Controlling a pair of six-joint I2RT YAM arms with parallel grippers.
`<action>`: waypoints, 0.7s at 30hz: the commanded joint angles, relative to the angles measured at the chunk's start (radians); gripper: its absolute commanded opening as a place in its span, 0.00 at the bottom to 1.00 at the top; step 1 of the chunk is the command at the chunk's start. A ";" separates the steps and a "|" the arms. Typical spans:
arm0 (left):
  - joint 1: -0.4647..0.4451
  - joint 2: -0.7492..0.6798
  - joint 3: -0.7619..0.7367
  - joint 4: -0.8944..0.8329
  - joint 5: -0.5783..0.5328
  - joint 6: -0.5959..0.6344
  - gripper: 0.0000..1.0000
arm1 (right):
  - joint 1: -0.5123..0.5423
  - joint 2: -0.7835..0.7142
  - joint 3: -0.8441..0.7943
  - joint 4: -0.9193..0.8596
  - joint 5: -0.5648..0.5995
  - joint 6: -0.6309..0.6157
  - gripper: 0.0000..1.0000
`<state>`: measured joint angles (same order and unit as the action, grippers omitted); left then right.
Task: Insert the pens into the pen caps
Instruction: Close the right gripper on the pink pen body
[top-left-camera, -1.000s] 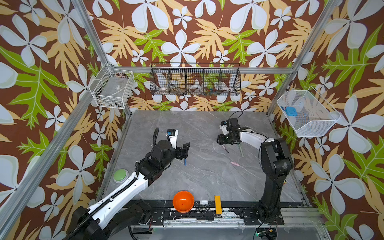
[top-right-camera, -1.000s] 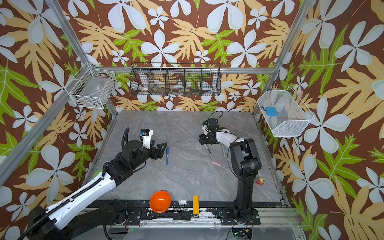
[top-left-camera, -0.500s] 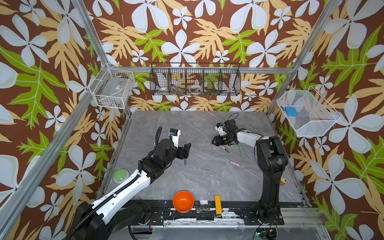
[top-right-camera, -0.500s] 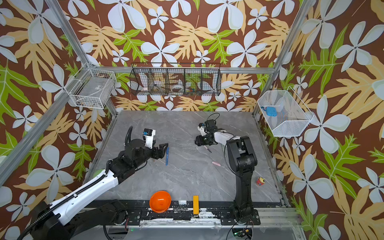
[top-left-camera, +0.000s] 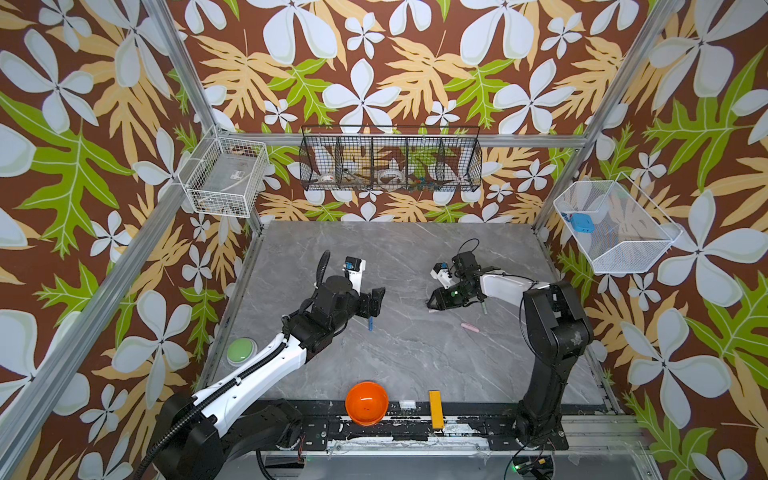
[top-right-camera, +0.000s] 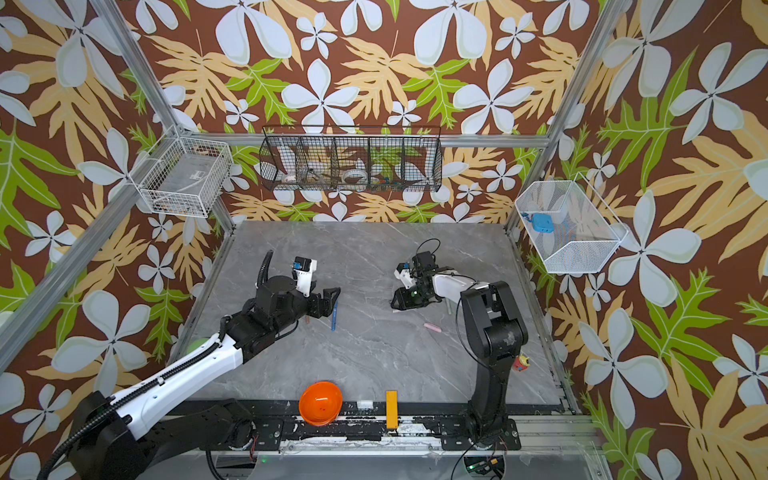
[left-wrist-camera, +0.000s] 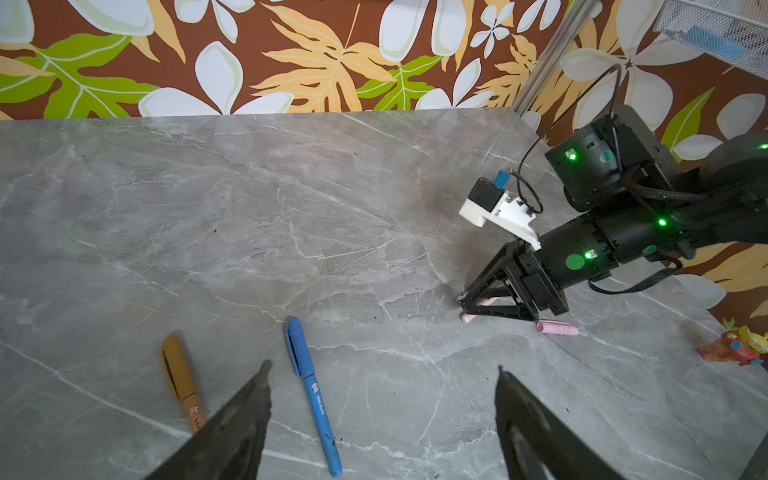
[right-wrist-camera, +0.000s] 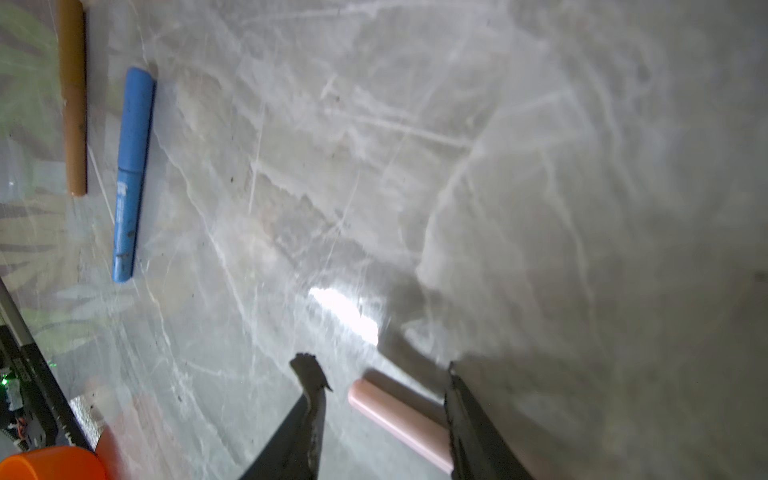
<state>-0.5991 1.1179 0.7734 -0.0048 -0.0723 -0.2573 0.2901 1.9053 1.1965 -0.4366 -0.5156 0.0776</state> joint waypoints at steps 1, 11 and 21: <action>0.001 0.013 0.009 0.034 0.024 0.015 0.85 | 0.001 -0.052 -0.014 -0.084 0.053 0.003 0.46; 0.001 0.064 0.026 0.060 0.080 0.017 0.85 | 0.012 -0.290 -0.136 -0.086 0.157 0.304 0.55; -0.009 0.142 -0.034 0.237 0.296 0.063 0.89 | 0.055 -0.444 -0.340 -0.062 0.206 0.465 0.60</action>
<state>-0.6037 1.2549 0.7521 0.1356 0.1558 -0.2283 0.3386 1.4784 0.8822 -0.5259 -0.3370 0.4690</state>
